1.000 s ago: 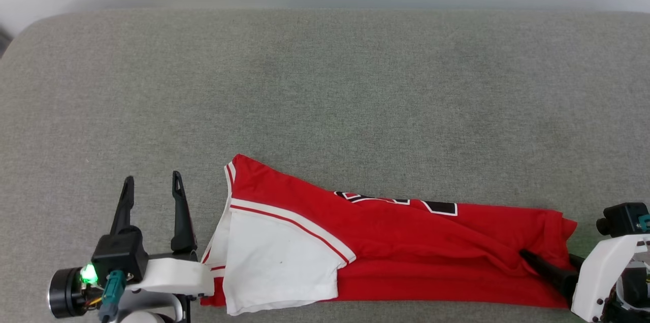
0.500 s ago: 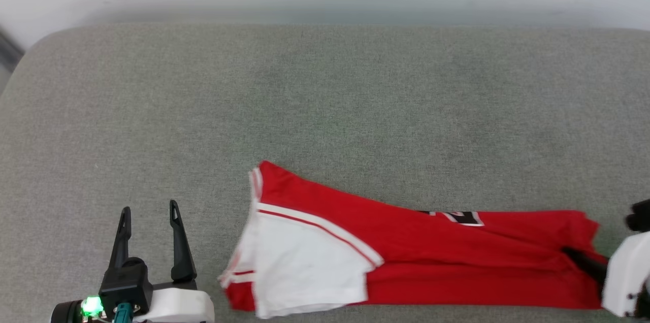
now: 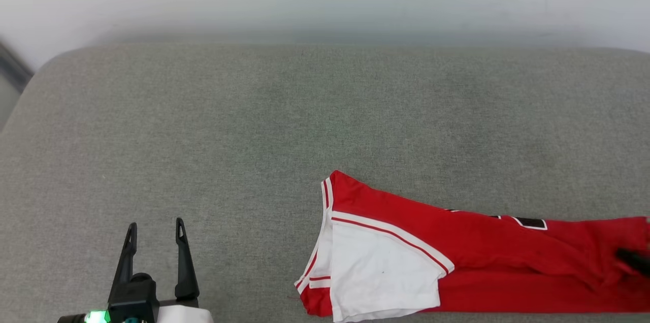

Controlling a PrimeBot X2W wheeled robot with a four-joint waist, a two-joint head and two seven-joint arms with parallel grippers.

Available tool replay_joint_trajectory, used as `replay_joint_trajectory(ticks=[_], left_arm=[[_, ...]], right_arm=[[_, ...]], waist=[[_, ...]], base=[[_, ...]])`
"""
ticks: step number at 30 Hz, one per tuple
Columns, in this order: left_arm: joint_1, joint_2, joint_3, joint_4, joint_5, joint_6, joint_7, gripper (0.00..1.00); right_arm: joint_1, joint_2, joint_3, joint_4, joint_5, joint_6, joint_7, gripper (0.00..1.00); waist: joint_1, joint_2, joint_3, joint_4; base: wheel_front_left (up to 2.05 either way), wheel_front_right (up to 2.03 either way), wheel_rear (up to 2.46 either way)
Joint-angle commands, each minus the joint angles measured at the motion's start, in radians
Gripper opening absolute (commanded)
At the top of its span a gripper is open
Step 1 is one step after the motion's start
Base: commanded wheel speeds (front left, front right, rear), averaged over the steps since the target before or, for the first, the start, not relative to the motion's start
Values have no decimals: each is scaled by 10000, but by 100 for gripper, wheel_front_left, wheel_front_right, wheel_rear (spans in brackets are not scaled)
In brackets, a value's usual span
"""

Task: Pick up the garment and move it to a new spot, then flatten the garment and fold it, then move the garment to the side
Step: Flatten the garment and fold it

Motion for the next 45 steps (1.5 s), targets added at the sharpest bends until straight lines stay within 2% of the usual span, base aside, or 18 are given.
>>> replay_joint_trajectory(ticks=[1, 6, 9, 13, 17, 23, 29, 35, 38, 39, 40, 44, 45], left_arm=[[161, -61, 78, -19, 61, -51, -46, 100], [323, -186, 154, -29, 121, -244, -46, 100], [291, -265, 161, -27, 179, -344, -46, 100], [128, -371, 160, -37, 247, -458, -46, 100], [-70, -455, 128, -36, 304, -547, -46, 100], [-405, -574, 57, -68, 371, -625, -46, 100], [-755, -719, -7, -51, 327, -685, -47, 100], [-1004, -782, -135, 63, 359, -780, -47, 100], [-1008, -795, -47, 78, 382, -747, -47, 100], [-963, -799, -2, 84, 391, -733, -47, 100], [-907, -800, 25, 100, 397, -744, -47, 100], [-695, -782, 125, 223, 415, -801, -47, 100], [-695, -782, 125, 223, 415, -801, -47, 100]], right_arm=[[88, 75, 0, -462, 219, -8, 141, 0], [358, 4, 191, -2579, 524, -7, 638, 0], [184, 157, 335, -3720, 288, -8, 908, 0], [-532, 661, 706, -4855, -267, -7, 1582, 0], [-1553, 1497, 1387, -5256, -1005, -8, 2335, 0], [-3186, 3070, 2641, -4579, -1928, -8, 2916, 0], [-4270, 4397, 3971, -2937, -2513, -8, 2911, 0], [-4502, 4974, 5441, -1073, -2919, -11, 2566, 0], [-4538, 5126, 5746, -615, -2806, -14, 1978, 0], [-4649, 5134, 5806, -571, -2798, -14, 1741, 33], [-4787, 5099, 5874, -602, -2814, -14, 1502, 98], [-5079, 4760, 5937, -1145, -2672, -13, 335, 100], [-5079, 4760, 5937, -1145, -2672, -13, 335, 100]], waist=[[0, 0, -105, 12], [0, 0, -245, 16], [0, 0, -227, 36], [0, 0, -61, 70], [0, 0, 173, 169], [0, 0, 667, 396], [0, 0, 1168, 621], [0, 0, 1412, 751], [0, 0, 1335, 666], [0, 0, 1289, 616], [0, 0, 1222, 561], [0, 0, 842, 316], [0, 0, 842, 316]], base=[[0, 0, 0], [0, 0, 0], [0, 0, 0], [0, 0, 0], [0, 0, 0], [0, 0, 0], [0, 0, 0], [0, 0, 0], [0, 0, 0], [0, 0, 0], [0, 0, 0], [0, 0, 0], [0, 0, 0]])
